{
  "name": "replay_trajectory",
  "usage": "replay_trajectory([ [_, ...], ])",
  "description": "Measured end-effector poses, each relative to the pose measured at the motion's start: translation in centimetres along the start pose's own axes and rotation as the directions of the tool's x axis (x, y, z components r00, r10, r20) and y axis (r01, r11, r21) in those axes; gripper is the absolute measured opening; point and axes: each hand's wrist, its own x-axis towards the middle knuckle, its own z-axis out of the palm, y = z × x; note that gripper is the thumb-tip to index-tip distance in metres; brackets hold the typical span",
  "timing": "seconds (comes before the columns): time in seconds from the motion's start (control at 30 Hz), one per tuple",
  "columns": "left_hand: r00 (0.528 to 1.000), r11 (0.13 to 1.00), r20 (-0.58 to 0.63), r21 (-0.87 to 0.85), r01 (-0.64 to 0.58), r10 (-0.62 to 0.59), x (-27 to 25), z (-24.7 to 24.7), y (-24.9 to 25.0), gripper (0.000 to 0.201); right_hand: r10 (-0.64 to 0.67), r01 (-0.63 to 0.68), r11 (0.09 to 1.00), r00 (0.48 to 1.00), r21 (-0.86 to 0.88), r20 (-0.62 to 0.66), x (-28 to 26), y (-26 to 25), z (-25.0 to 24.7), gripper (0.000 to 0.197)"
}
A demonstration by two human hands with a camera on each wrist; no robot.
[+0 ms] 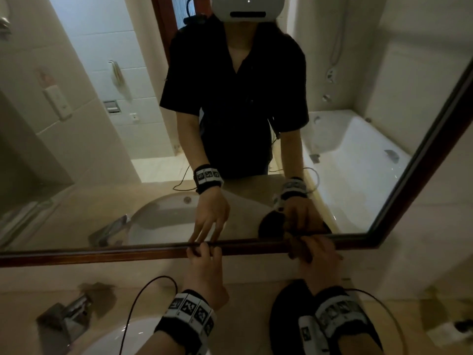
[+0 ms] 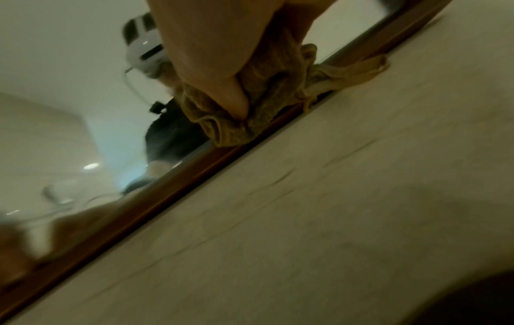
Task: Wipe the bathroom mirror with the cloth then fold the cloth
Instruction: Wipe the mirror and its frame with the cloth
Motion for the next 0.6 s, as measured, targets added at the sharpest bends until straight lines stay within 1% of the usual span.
replay_trajectory([
  [0.03, 1.0, 1.0, 0.01, -0.022, 0.016, -0.016, -0.2, -0.3, 0.0, 0.082, 0.078, -0.078, 0.997, 0.997, -0.012, -0.025, 0.4, 2.3, -1.4, 0.033],
  [0.07, 0.999, 0.998, 0.017, -0.048, 0.033, -0.032, -0.6, -0.6, 0.1, 0.083, 0.175, -0.176, 0.984, 0.984, -0.034, -0.046, 0.9, 4.3, -2.9, 0.028],
  [0.1, 0.999, 0.997, 0.018, -0.059, 0.045, -0.044, -0.7, -0.6, 0.1, 0.083, 0.277, -0.28, 0.958, 0.959, -0.054, -0.063, 1.3, 5.8, -4.2, 0.022],
  [0.13, 0.998, 0.997, 0.019, -0.058, 0.052, -0.051, -0.8, -0.6, 0.2, 0.081, 0.357, -0.362, 0.93, 0.931, -0.067, -0.074, 1.7, 6.9, -5.1, 0.02],
  [0.17, 0.998, 0.997, 0.027, -0.05, 0.058, -0.057, -0.9, -0.8, 0.4, 0.079, 0.394, -0.4, 0.914, 0.915, -0.072, -0.083, 1.8, 7.4, -5.6, 0.025],
  [0.2, 0.998, 0.998, 0.031, -0.024, 0.051, -0.05, -0.8, -0.9, 0.6, 0.077, 0.387, -0.393, 0.917, 0.918, -0.07, -0.089, 1.8, 7.4, -5.6, 0.028],
  [0.27, 0.999, 0.999, 0.032, 0.022, 0.036, -0.037, -0.7, -1.1, 1.0, 0.074, 0.309, -0.316, 0.948, 0.944, -0.047, -0.116, 1.5, 6.8, -4.7, 0.026],
  [0.33, 0.999, 0.999, 0.037, 0.018, 0.029, -0.03, -0.7, -1.5, 1.4, 0.074, 0.203, -0.208, 0.978, 0.967, -0.015, -0.154, 1.1, 4.9, -2.8, 0.019],
  [0.4, 0.996, 0.999, 0.077, -0.032, 0.04, -0.038, -0.7, -2.0, 1.3, 0.076, 0.042, -0.038, 0.999, 0.992, 0.035, -0.123, 0.6, 1.4, -0.4, 0.017],
  [0.43, 0.995, 0.996, 0.091, -0.075, 0.052, -0.045, -0.7, -2.2, 1.1, 0.078, -0.075, 0.08, 0.995, 0.993, 0.054, -0.096, 0.5, -0.8, 0.8, 0.016],
  [0.47, 0.994, 0.992, 0.101, -0.115, 0.059, -0.048, -0.5, -2.2, 0.7, 0.08, -0.189, 0.193, 0.979, 0.98, 0.062, -0.068, 0.3, -3.0, 2.0, 0.016],
  [0.5, 0.994, 0.988, 0.106, -0.145, 0.055, -0.039, -0.2, -2.4, 0.3, 0.082, -0.27, 0.273, 0.96, 0.961, 0.062, -0.053, 0.3, -5.0, 2.9, 0.016],
  [0.53, 0.994, 0.985, 0.11, -0.168, 0.042, -0.023, 0.1, -2.6, -0.2, 0.081, -0.31, 0.313, 0.948, 0.949, 0.063, -0.057, 0.6, -6.6, 3.5, 0.014],
  [0.6, 0.993, 0.98, 0.117, -0.199, 0.022, 0.002, 0.6, -3.2, -1.1, 0.073, -0.322, 0.333, 0.939, 0.939, 0.083, -0.121, 1.8, -9.3, 3.5, 0.009],
])
